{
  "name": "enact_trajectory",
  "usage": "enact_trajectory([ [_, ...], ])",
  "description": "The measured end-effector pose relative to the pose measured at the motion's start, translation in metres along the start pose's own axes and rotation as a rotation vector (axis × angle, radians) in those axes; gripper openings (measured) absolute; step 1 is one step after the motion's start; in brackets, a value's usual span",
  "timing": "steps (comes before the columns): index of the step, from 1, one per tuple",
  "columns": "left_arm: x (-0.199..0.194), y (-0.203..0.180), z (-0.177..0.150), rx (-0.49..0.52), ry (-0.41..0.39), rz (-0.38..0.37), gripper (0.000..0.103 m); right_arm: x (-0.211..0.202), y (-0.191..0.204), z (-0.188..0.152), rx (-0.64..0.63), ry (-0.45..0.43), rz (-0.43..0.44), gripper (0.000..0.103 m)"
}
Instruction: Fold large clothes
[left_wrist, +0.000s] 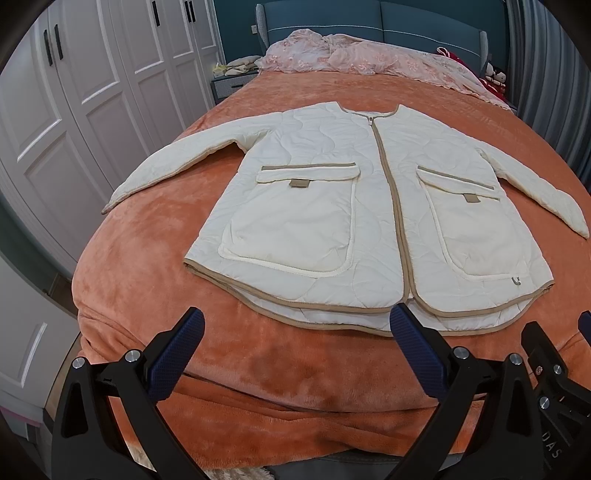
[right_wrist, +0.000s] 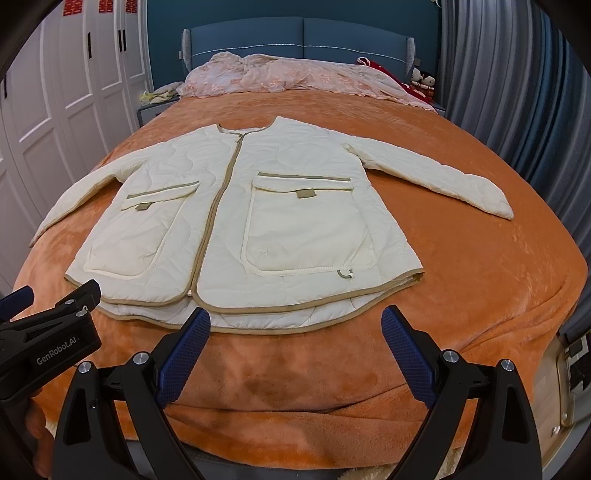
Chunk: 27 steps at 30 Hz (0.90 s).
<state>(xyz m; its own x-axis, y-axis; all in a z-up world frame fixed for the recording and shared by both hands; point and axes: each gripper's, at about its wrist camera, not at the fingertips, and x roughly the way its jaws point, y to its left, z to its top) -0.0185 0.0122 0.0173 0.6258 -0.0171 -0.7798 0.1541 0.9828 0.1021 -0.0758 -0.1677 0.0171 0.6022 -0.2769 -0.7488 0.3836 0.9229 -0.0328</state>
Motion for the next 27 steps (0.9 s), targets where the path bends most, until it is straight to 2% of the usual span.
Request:
enact_trajectory([
  [27,0.0049,0.0009,-0.0024,-0.005,0.011,0.003,0.098,-0.0007,0.0019,-0.0033,0.000,0.003,0.002,0.092],
])
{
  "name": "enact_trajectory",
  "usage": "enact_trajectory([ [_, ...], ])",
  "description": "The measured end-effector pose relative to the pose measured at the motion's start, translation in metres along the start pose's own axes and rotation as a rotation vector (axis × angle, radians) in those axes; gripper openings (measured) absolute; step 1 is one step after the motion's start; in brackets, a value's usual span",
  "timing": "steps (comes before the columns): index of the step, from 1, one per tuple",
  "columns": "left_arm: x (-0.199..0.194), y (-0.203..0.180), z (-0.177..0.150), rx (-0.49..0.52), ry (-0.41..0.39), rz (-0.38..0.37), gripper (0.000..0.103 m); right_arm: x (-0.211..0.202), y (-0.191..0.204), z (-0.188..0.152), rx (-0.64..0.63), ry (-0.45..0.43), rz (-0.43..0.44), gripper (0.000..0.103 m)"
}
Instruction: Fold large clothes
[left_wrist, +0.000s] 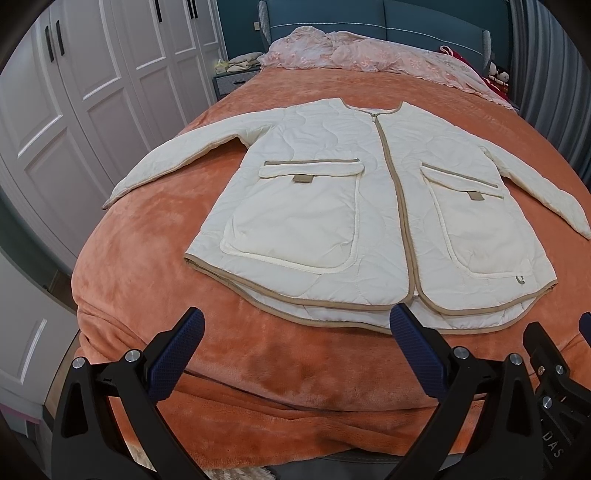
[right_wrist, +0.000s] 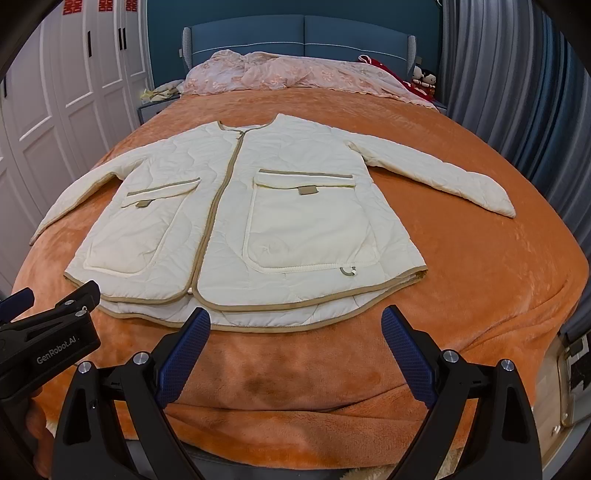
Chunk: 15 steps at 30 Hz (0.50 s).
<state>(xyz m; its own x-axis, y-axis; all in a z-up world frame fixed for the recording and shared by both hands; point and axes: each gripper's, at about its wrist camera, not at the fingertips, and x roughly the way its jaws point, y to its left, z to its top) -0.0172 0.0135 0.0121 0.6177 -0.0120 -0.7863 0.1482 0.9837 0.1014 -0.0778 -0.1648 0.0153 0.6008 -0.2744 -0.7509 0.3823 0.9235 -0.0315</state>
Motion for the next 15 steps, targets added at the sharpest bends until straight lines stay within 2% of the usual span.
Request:
enact_trajectory([
  [15,0.0006,0.0012,0.0001,0.000,0.001,-0.001,0.098,0.0000,0.0024,-0.0022,-0.001,0.004,0.002,0.092],
])
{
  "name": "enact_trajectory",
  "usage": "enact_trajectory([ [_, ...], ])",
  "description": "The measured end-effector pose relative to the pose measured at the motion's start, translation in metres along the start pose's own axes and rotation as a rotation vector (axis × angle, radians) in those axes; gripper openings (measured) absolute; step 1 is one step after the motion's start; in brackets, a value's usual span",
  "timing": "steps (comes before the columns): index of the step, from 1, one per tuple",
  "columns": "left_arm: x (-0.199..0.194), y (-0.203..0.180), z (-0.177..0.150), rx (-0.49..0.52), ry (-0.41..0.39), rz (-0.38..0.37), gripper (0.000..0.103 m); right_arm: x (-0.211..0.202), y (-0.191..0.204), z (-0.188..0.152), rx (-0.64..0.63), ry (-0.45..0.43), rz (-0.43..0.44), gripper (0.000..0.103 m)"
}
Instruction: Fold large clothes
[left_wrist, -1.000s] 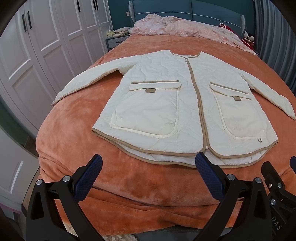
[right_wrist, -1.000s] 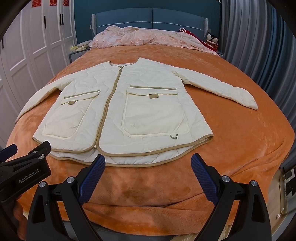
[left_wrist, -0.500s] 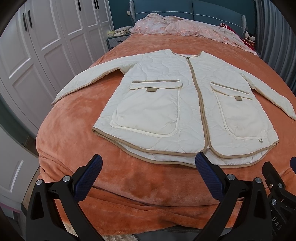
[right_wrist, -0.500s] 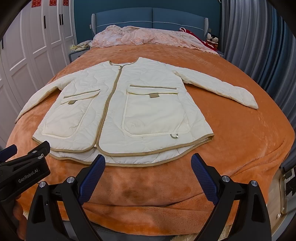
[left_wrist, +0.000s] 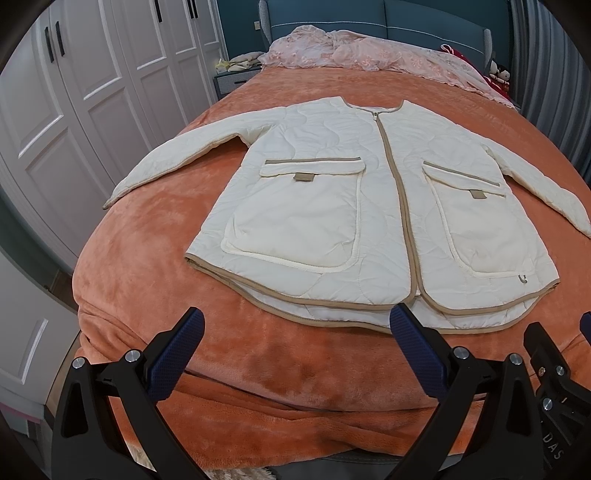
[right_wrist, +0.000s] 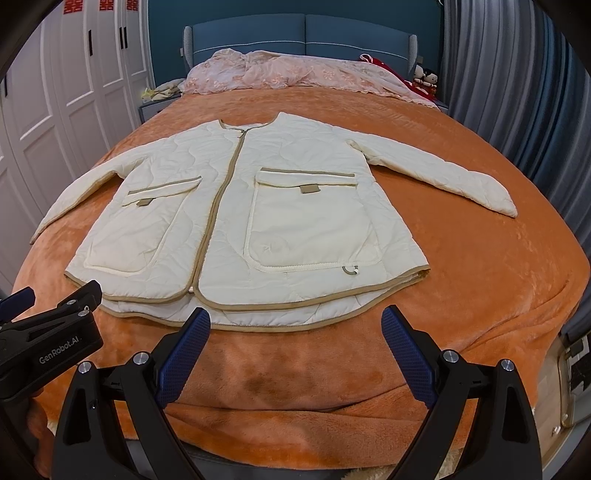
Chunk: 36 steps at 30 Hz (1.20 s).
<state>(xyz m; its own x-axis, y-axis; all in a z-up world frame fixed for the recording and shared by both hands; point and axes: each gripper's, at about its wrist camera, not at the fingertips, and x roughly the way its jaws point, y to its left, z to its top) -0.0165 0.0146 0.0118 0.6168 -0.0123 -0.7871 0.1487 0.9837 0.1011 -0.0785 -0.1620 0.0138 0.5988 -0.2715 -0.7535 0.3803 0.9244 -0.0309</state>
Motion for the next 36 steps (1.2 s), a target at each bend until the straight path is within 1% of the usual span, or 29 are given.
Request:
enact_trajectory([
  [9,0.004,0.003,-0.003,0.003,0.007,0.001,0.098,0.009,0.005,-0.002,-0.005,0.019,0.008,0.092],
  [15,0.011,0.002,0.000,0.006,0.020,0.015,0.098,0.016,-0.006,0.003,0.017,0.034,0.017,0.092],
  [20,0.020,0.003,0.006,-0.004,0.029,0.031,0.098,0.028,-0.021,0.010,0.044,0.042,-0.008,0.092],
  [24,0.028,0.006,0.015,-0.017,0.041,0.039,0.098,0.042,-0.045,0.021,0.104,0.047,-0.043,0.092],
  [26,0.033,0.006,0.019,-0.020,0.046,0.042,0.098,0.049,-0.061,0.027,0.138,0.049,-0.056,0.092],
  [29,0.040,0.004,0.026,-0.016,0.052,0.045,0.098,0.060,-0.090,0.038,0.193,0.040,-0.100,0.092],
  [32,0.049,0.000,0.033,-0.006,0.055,0.048,0.098,0.075,-0.122,0.052,0.235,0.039,-0.162,0.092],
  [35,0.060,-0.005,0.042,0.006,0.060,0.054,0.098,0.091,-0.156,0.065,0.295,0.048,-0.173,0.092],
  [36,0.063,-0.006,0.045,0.007,0.062,0.057,0.098,0.100,-0.174,0.071,0.331,0.051,-0.177,0.091],
])
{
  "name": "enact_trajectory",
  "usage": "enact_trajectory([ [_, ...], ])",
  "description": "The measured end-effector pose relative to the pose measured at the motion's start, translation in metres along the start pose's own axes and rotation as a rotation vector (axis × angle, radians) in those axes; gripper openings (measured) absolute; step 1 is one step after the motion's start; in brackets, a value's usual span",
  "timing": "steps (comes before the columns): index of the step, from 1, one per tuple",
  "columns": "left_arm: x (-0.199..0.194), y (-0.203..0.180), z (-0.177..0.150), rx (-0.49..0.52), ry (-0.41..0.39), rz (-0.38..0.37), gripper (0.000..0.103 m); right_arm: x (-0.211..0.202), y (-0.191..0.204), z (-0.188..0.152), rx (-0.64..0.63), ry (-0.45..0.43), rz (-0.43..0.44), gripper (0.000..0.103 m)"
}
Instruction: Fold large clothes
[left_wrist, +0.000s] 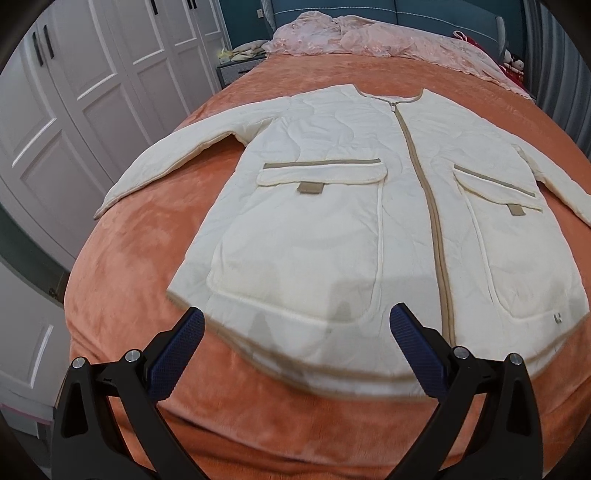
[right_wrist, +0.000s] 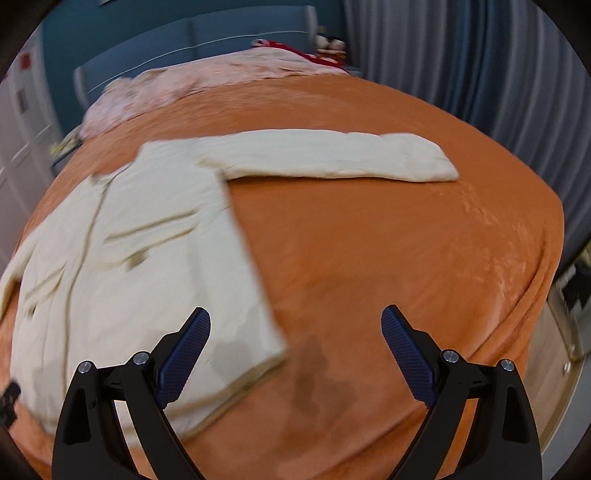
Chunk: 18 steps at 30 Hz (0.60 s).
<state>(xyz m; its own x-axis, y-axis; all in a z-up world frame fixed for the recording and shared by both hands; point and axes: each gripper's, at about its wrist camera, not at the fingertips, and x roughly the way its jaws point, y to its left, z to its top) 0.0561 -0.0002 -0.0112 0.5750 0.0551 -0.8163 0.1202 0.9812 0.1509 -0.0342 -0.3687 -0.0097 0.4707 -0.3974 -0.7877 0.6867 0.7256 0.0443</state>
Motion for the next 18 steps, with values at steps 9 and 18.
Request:
enact_trajectory([
  [9,0.038,-0.014,0.036,0.000,0.025,0.032,0.098,0.079,-0.089,0.081,0.235,0.006,0.041,0.091],
  [18,0.079,-0.016,0.070,-0.045,0.053,0.002,0.098,0.150,-0.165,0.133,0.468,-0.033,0.049,0.091],
])
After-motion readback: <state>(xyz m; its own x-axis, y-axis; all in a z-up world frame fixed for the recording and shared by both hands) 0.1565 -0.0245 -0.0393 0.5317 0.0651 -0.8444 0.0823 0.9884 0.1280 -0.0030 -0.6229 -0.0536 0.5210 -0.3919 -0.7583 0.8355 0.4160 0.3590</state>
